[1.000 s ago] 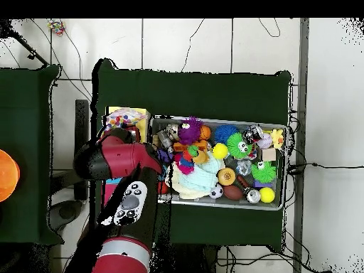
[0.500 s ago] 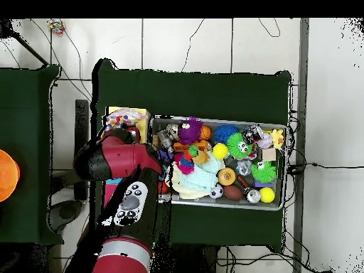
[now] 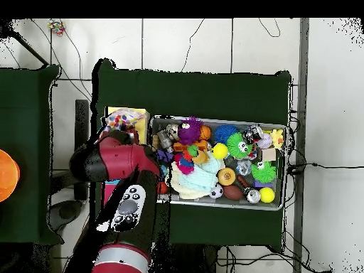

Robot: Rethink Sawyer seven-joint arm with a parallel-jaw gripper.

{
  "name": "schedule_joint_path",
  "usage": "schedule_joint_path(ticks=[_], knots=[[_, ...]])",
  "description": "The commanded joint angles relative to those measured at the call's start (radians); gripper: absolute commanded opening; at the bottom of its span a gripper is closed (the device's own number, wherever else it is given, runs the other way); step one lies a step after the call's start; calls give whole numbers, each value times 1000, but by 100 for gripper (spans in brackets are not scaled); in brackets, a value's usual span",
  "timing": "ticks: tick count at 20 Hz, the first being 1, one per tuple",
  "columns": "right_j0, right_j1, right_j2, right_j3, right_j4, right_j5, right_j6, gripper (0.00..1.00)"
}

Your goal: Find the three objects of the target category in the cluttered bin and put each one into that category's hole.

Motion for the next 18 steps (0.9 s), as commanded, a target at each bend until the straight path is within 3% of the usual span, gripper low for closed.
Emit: schedule_joint_path(ticks=[1, 18], knots=[[40, -38, 66, 156, 30, 276, 173, 0], [43, -50, 42, 93, 39, 378, 165, 0]])
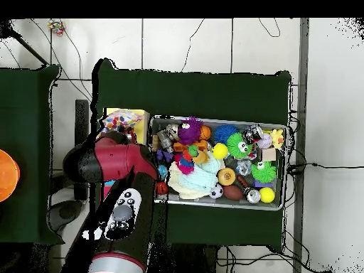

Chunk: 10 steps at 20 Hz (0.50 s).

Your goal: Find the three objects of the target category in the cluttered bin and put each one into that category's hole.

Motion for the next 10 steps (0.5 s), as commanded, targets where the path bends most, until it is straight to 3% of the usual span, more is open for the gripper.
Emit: schedule_joint_path(ticks=[1, 10], knots=[[20, -24, 61, 89, 28, 312, 158, 0], [-7, -65, 60, 56, 29, 419, 123, 0]])
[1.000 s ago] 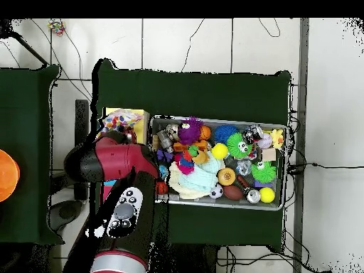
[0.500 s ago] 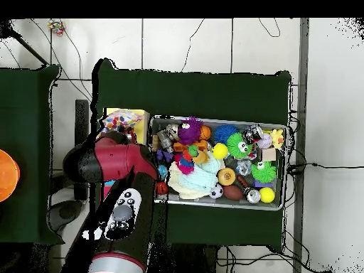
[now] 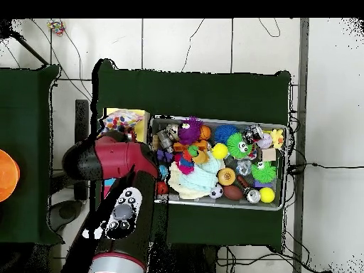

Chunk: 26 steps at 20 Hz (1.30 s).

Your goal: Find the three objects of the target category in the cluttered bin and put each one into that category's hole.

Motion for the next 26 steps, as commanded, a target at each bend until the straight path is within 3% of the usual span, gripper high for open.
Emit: schedule_joint_path(ticks=[1, 7, 15, 21, 26], knots=[[-4, -66, 60, 60, 20, 385, 123, 0], [2, -27, 33, -41, 25, 445, 144, 0], [47, -4, -33, -214, 30, 608, 210, 0], [50, 20, -35, -297, 40, 686, 220, 0], [35, 42, -18, -333, 45, 690, 207, 0]])
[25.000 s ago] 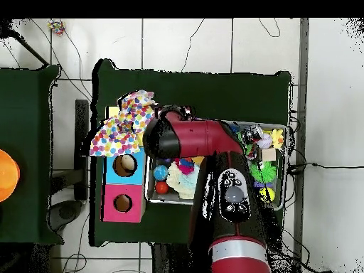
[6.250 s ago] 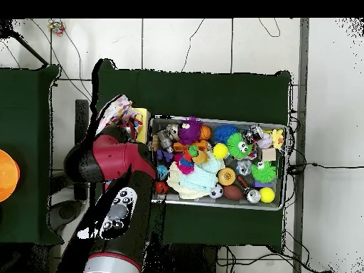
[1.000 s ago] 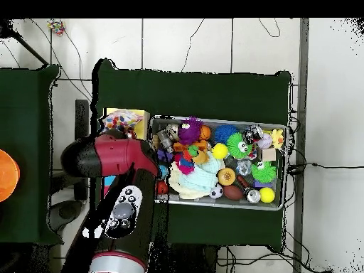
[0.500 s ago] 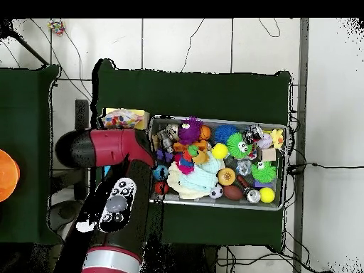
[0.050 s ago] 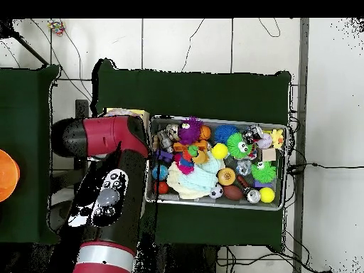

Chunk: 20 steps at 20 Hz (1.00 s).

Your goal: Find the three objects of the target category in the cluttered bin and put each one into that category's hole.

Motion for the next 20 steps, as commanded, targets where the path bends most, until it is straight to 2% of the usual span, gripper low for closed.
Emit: schedule_joint_path(ticks=[1, 20], knots=[[10, -28, 47, -77, 37, 242, 206, 0], [-26, -4, 71, -73, 27, 195, 176, 0]])
